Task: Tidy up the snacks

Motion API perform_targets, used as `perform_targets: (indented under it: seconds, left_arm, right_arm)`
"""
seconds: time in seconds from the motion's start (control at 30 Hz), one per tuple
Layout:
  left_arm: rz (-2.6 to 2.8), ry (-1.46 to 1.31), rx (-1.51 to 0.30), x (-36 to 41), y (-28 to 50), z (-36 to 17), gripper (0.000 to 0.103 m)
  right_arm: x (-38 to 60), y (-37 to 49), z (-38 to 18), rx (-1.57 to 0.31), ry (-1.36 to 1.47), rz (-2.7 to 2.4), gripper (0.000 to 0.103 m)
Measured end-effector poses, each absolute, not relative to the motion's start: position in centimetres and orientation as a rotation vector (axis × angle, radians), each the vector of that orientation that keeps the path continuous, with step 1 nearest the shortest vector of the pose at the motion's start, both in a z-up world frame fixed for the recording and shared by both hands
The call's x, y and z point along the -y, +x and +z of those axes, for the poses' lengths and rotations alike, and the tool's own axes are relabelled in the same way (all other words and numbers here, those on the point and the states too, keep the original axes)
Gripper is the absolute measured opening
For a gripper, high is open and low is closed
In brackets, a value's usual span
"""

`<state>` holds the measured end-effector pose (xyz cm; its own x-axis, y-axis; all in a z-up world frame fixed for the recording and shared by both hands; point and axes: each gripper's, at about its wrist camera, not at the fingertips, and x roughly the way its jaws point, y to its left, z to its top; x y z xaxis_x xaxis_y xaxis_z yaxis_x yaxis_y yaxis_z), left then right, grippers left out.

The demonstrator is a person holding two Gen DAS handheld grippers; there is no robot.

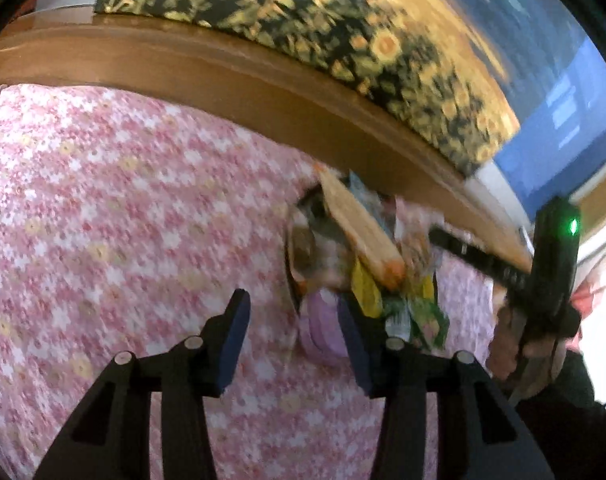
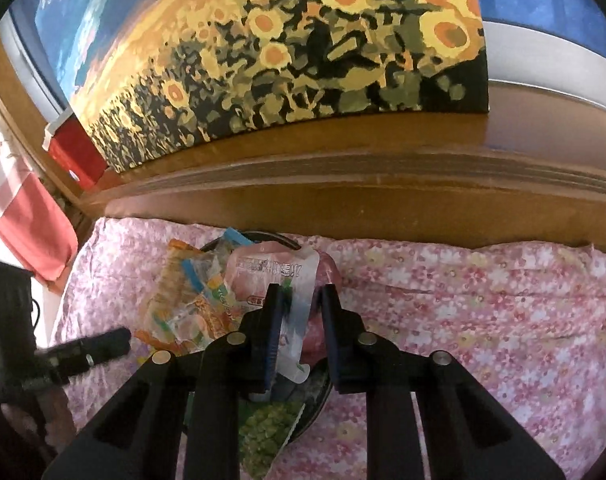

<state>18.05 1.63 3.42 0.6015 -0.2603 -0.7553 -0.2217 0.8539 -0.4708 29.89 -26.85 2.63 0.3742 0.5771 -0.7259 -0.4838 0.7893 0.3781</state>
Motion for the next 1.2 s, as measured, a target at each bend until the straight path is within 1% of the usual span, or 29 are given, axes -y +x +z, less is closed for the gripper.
perform_targets:
  seconds: [0.1, 0.2, 0.23, 0.27, 0.33, 0.37, 0.4, 0.47, 0.5, 0.53, 0.6, 0.67, 0.83, 0.87, 0.9, 0.93, 1.03, 1.07, 1.1, 1.2]
  left_arm:
    - [-0.013, -0.628, -0.936, -2.9, 19.3, 2.9, 0.047]
    - [-0.046, -0.632, -0.891, -3.1, 20.1, 3.3, 0.047]
    - [-0.051, -0.622, -0.882, -2.9, 20.4, 3.5, 0.045]
    - [-0.058, -0.622, -0.884, -2.7, 20.7, 3.5, 0.039]
    - [-0.085, -0.634, -0.899, -2.2, 21.3, 3.2, 0.036]
    - [-0.091, -0.633, -0.904, -2.0, 21.5, 3.1, 0.036]
    - [-0.097, -0.624, -0.916, -1.6, 21.8, 2.9, 0.036]
    - [-0.122, -0.621, -0.923, -0.8, 22.1, 2.6, 0.037]
    - [-0.154, -0.643, -0.914, -0.7, 22.1, 2.7, 0.037]
    - [-0.191, -0.67, -0.899, -0.7, 22.0, 2.8, 0.038]
    - [-0.218, -0.682, -0.859, -0.5, 21.7, 3.3, 0.046]
    - [-0.205, -0.665, -0.844, -0.4, 21.4, 3.6, 0.058]
    - [-0.167, -0.705, -0.857, -1.8, 19.8, 3.8, 0.06]
    - [-0.161, -0.708, -0.859, -1.9, 19.4, 3.8, 0.061]
    - [-0.151, -0.708, -0.868, -1.9, 19.1, 3.6, 0.061]
    - [-0.144, -0.707, -0.879, -1.8, 19.1, 3.5, 0.061]
    - [-0.129, -0.705, -0.917, -2.0, 18.0, 2.9, 0.061]
    - [-0.125, -0.703, -0.924, -1.9, 17.8, 2.7, 0.061]
    - [-0.122, -0.701, -0.929, -1.7, 17.8, 2.6, 0.061]
    - [-0.122, -0.711, -0.945, -1.7, 17.7, 2.2, 0.061]
  right_arm:
    - [26.1, 29.8, 2.5, -0.97, 0.095, 0.684, 0.021]
    - [25.7, 29.8, 2.6, -0.965, 0.079, 0.682, 0.022]
    - [25.7, 29.8, 2.6, -0.966, 0.078, 0.684, 0.022]
    - [25.7, 29.8, 2.6, -0.967, 0.078, 0.683, 0.022]
    - [25.7, 29.9, 2.6, -0.982, 0.081, 0.682, 0.035]
    - [25.8, 29.9, 2.6, -0.995, 0.081, 0.672, 0.05]
    - [26.0, 29.8, 2.6, -1.002, 0.088, 0.662, 0.057]
    - [27.0, 29.5, 2.8, -0.995, 0.117, 0.645, 0.059]
    - [27.8, 29.3, 3.0, -0.985, 0.147, 0.63, 0.061]
    - [28.5, 28.9, 3.2, -0.975, 0.183, 0.616, 0.063]
    - [29.9, 27.7, 3.5, -0.964, 0.286, 0.604, 0.064]
    - [30.3, 26.2, 3.3, -0.988, 0.311, 0.628, 0.064]
    - [29.1, 23.1, 1.3, -1.094, 0.27, 0.678, 0.064]
    - [28.6, 22.9, 0.6, -1.131, 0.266, 0.681, 0.061]
    - [28.4, 22.9, 0.3, -1.143, 0.27, 0.684, 0.048]
    - [28.3, 22.8, 0.3, -1.136, 0.279, 0.696, 0.042]
    - [28.3, 22.8, 1.0, -1.087, 0.241, 0.681, 0.027]
    - [28.4, 22.9, 1.2, -1.076, 0.238, 0.687, 0.02]
    - [28.5, 23.1, 1.5, -1.068, 0.232, 0.686, 0.016]
    - [28.6, 23.6, 2.2, -1.051, 0.182, 0.675, 0.016]
